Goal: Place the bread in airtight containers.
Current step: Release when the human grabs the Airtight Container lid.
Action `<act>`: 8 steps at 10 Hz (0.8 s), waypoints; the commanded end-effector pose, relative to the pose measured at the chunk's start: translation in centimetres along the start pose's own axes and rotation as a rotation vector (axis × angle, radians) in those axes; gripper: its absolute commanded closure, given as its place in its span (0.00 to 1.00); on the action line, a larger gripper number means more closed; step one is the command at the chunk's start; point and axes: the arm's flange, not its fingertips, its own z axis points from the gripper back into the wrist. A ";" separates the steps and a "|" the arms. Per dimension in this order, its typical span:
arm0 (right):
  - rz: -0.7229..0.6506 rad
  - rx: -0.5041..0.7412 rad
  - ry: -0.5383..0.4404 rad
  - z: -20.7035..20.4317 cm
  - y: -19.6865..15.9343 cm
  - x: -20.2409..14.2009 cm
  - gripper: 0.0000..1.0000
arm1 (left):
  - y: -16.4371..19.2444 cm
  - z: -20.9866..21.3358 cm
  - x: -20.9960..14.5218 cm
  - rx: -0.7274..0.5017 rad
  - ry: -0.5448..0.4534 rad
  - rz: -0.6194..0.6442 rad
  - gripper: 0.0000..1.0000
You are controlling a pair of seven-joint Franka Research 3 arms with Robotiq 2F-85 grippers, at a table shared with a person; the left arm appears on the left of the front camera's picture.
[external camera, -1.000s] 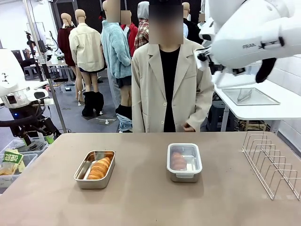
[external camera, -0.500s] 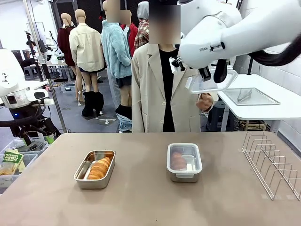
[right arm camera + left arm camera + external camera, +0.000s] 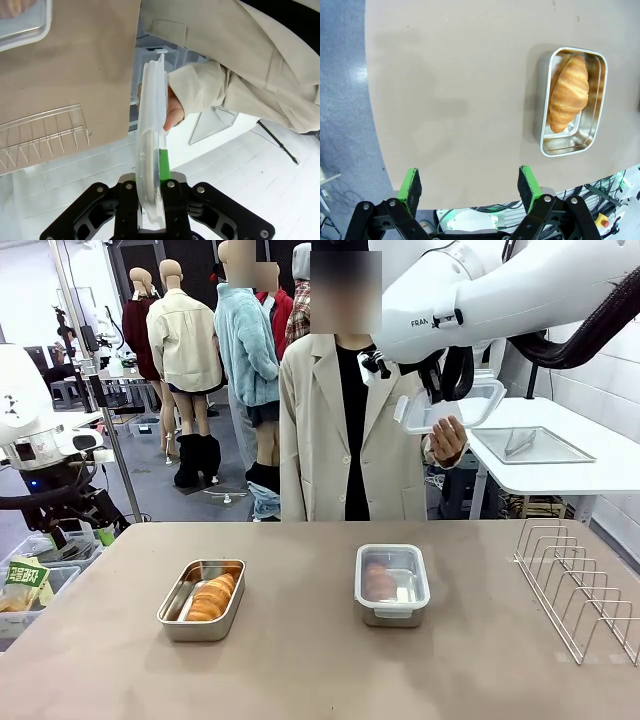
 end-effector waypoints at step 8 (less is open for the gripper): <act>0.140 0.220 -0.070 4.3 3.9 -8.7 0.00 | 0.0 0.2 0.1 0.007 0.000 0.001 0.00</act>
